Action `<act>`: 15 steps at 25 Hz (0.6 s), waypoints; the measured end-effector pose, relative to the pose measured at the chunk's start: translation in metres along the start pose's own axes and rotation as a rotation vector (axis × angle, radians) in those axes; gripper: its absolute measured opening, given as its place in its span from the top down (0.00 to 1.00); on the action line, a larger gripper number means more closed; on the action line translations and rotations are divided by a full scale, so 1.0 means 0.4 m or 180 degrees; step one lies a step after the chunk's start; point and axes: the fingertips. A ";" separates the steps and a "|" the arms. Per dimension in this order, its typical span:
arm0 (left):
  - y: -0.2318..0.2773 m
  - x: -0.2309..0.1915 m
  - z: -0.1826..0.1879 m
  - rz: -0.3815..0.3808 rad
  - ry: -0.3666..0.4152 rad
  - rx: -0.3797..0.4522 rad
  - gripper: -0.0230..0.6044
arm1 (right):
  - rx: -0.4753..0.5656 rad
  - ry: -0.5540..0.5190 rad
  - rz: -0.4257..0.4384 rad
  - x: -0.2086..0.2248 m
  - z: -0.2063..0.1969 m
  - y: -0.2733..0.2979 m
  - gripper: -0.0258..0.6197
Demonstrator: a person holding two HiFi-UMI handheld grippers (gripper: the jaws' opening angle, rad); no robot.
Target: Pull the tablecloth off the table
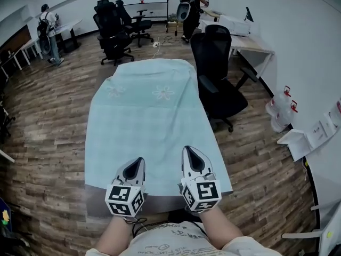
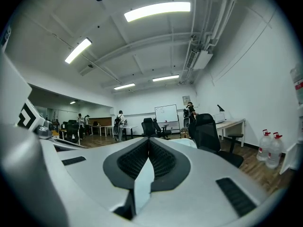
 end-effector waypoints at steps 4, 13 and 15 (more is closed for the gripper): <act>0.134 -0.025 0.032 0.0094 -0.0039 -0.0027 0.95 | -0.0089 0.0006 0.0046 0.095 -0.001 0.105 0.94; 0.399 -0.055 0.072 0.0263 -0.0117 -0.0079 0.95 | -0.0351 0.0005 0.0138 0.303 -0.043 0.315 0.94; 0.431 -0.069 0.071 0.0278 -0.0094 -0.0094 0.95 | -0.0363 -0.0005 0.0179 0.311 -0.049 0.349 0.94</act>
Point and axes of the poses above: the fingertips, and each gripper's own axes: y forward along the fingers, x to its right, z out of its top, and after that the axes turned 4 degrees about z, right-handed
